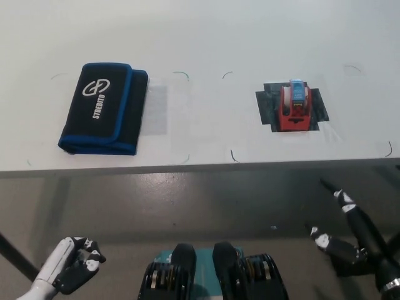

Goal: Use the right hand to move the tape on the right hand side to the notebook on the left hand side

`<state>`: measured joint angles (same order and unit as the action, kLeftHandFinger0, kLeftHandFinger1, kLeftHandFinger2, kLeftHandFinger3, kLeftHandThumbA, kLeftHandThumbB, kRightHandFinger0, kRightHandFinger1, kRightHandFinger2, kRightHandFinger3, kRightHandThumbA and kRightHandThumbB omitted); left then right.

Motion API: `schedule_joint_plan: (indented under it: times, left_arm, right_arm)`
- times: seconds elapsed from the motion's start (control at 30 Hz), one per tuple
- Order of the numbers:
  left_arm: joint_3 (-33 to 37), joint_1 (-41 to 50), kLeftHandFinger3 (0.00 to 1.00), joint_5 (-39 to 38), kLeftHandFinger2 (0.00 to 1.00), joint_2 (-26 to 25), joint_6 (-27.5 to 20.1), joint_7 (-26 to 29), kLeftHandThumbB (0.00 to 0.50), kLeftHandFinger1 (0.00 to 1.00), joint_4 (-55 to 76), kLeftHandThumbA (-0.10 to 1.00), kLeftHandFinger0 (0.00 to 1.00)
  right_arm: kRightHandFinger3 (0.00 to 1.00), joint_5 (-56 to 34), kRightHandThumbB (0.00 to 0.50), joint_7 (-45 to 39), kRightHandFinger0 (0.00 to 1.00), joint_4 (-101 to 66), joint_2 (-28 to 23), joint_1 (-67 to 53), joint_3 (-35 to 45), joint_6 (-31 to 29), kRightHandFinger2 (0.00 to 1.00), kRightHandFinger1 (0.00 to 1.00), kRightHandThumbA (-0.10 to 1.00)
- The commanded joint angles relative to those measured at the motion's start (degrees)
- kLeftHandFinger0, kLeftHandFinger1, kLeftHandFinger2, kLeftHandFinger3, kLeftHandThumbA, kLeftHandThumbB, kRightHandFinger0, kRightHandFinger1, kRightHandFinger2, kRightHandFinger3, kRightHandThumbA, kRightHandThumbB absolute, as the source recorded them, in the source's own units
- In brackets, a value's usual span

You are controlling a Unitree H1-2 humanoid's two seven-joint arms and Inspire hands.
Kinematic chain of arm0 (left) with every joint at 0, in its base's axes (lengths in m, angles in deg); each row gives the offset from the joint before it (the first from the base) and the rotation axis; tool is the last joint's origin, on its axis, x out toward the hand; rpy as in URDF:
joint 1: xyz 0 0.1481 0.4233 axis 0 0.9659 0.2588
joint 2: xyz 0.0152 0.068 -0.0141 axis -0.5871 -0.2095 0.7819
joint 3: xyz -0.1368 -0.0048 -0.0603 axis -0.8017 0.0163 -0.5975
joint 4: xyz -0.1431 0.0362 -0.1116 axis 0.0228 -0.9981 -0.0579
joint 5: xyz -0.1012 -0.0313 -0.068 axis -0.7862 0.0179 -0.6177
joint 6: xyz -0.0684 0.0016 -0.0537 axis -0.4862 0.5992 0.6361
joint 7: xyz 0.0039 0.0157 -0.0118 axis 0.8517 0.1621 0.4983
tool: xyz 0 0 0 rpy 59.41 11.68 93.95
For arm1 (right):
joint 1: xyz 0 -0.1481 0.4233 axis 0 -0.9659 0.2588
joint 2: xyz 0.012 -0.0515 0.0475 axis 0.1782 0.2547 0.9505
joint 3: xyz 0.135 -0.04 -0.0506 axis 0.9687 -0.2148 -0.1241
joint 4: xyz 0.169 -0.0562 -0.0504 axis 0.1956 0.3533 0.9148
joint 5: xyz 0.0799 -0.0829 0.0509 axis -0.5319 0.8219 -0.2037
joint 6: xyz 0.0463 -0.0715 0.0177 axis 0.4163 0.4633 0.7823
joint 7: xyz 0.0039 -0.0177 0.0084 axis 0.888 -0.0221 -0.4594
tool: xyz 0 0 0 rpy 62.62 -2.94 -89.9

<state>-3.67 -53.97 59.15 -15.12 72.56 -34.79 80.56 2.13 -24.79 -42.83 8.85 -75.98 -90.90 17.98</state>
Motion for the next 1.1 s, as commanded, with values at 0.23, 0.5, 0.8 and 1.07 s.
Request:
schedule_joint_plan:
  times: [0.23, 0.5, 0.8, 1.07]
  left_arm:
    - [-0.82, 1.39, 0.68, 0.91, 0.42, -0.41, -3.74, 0.20, 0.207, 0.17, 0.36, 0.09, 0.07]
    - [-0.87, 0.81, 0.66, 1.34, 0.42, -0.19, -5.20, 0.27, 0.195, 0.19, -0.63, 0.05, 0.08]
    - [-1.22, 0.80, 0.68, 1.36, 0.39, 0.39, -3.62, 0.12, 0.206, 0.17, 0.18, 0.05, 0.06]
    - [-1.36, 1.15, 0.67, 1.24, 0.43, 0.86, -3.74, 0.00, 0.197, 0.21, 0.13, 0.01, 0.11]
  right_arm:
    - [1.00, 5.63, 0.500, 6.45, 1.00, -6.86, 0.17, 14.64, 7.14, -4.26, 1.00, 1.00, 0.63]
    - [1.00, 6.78, 0.500, 5.08, 1.00, -3.69, -1.09, 31.05, 9.25, 2.93, 1.00, 1.00, 0.68]
    - [1.00, 5.18, 0.500, 5.09, 1.00, 14.62, -2.36, 45.62, 9.46, 4.28, 1.00, 1.00, 0.72]
    - [1.00, 0.67, 0.500, 3.52, 1.00, 26.96, -1.70, 51.02, 9.63, 3.88, 1.00, 1.00, 0.76]
